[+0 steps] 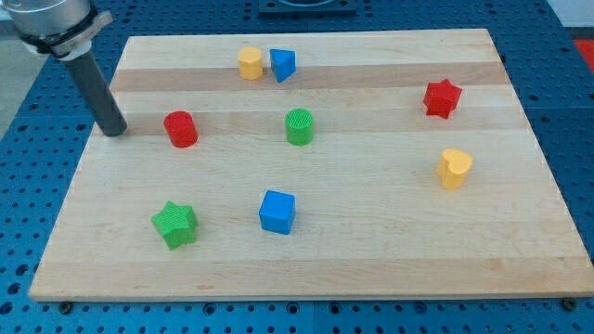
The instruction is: Slide the red circle towards the yellow hexagon
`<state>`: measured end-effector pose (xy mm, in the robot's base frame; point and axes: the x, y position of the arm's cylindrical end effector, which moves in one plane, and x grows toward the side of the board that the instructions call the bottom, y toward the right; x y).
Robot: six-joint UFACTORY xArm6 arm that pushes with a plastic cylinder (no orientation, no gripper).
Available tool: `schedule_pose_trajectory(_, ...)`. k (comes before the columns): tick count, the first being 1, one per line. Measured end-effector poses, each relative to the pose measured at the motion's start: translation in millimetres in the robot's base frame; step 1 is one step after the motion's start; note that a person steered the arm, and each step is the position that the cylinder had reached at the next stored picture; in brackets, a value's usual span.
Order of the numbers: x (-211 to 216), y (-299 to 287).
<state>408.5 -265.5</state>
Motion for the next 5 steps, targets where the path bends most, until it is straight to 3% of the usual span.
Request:
schedule_pose_trajectory(1,27.4,5.9)
schedule_pose_trajectory(2,27.9,57.7)
schedule_pose_trajectory(4,21.5,81.2)
schedule_pose_trajectory(5,-1.8,82.3)
